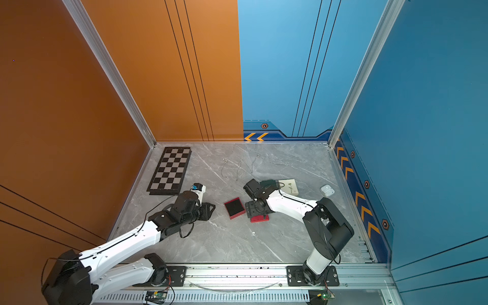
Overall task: Take the necklace out of the lift-off lid jewelry box
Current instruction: Pick up the lid from the center of the board, then close the lid on the jewelry box.
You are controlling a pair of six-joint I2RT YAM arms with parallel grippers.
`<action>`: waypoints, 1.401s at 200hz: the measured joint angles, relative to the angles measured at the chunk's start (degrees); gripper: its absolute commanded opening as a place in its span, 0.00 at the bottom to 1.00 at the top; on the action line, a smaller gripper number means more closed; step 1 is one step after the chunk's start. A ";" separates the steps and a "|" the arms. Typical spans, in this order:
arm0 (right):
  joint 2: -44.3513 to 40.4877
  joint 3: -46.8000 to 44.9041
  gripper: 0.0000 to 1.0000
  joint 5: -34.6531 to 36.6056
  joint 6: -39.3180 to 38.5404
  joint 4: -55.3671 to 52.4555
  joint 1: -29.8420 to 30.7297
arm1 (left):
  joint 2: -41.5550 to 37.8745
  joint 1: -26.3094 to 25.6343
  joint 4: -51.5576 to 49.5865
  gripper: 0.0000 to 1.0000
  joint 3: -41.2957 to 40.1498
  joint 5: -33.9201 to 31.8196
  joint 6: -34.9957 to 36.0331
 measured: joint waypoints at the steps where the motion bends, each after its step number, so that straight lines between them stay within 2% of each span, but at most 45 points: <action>1: -0.07 0.00 0.86 0.00 0.00 -0.07 0.00 | 0.00 0.00 0.00 0.38 0.00 0.00 0.00; 39: -0.44 2.43 0.85 -0.61 -1.62 -2.78 -0.02 | 0.00 0.00 -0.02 0.38 0.00 0.02 0.00; 88: 0.48 11.10 0.85 -2.23 -4.50 -6.51 0.15 | -1.03 0.02 -0.04 0.38 0.00 0.02 0.00; 181: 10.88 22.75 0.85 -4.57 -7.08 -11.08 3.72 | -4.22 0.74 -0.09 0.38 -1.95 0.07 -0.02; 280: 16.55 29.33 0.84 -4.74 -8.79 -13.03 6.32 | -7.89 0.90 -0.48 0.39 -3.80 0.04 -0.07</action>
